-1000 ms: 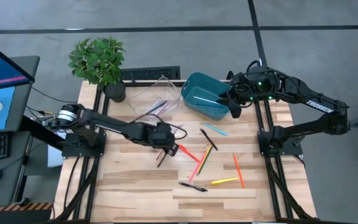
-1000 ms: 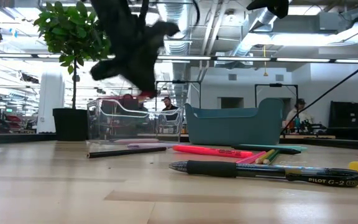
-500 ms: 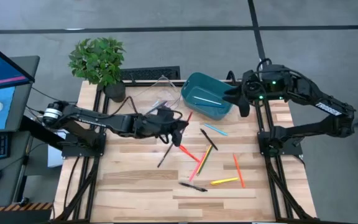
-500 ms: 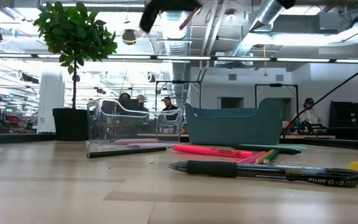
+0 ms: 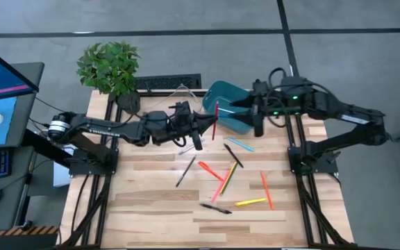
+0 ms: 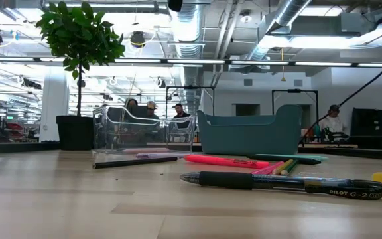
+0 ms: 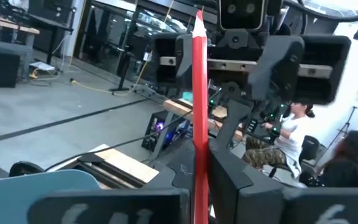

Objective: Sort pens & pencils
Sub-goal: Put the red colored pencil into the blue bin, then put the black colored pencil into the blue bin

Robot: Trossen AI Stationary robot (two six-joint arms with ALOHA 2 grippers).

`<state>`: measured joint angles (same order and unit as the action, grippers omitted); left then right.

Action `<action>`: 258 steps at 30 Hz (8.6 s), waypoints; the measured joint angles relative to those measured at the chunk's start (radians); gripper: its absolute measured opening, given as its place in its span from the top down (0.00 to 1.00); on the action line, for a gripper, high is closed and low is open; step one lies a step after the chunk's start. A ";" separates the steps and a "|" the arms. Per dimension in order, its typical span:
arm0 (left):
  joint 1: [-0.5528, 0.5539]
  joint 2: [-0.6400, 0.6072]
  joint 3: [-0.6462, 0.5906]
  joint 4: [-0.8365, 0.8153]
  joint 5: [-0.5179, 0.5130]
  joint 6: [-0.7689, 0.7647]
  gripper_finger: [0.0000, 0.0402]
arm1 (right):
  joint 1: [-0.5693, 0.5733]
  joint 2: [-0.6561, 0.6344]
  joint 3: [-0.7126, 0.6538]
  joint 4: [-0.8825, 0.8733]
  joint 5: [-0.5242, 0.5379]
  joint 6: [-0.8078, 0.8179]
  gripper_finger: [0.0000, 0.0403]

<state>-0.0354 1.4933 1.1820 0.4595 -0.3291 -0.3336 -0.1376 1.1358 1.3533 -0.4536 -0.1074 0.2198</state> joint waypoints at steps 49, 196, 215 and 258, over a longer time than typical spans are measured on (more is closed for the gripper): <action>0.014 -0.097 0.000 -0.510 -0.110 -0.100 0.65 | -0.261 0.118 0.002 -0.026 0.199 -0.228 0.95; -0.139 -0.183 0.000 -0.318 -0.196 0.008 0.99 | 0.080 0.276 0.092 0.342 -0.097 -0.031 0.94; -0.130 -0.184 0.001 -0.517 -0.282 -0.081 0.68 | -0.079 0.186 0.092 0.175 0.017 -0.041 0.95; -0.235 -0.269 0.000 -1.063 -0.241 -0.448 0.67 | -0.445 0.722 0.092 -0.479 0.297 -0.378 0.91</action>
<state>-0.2707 1.2243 1.1820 -0.6034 -0.5697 -0.7815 -0.5829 1.8580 1.4456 -0.9327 0.1897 -0.1579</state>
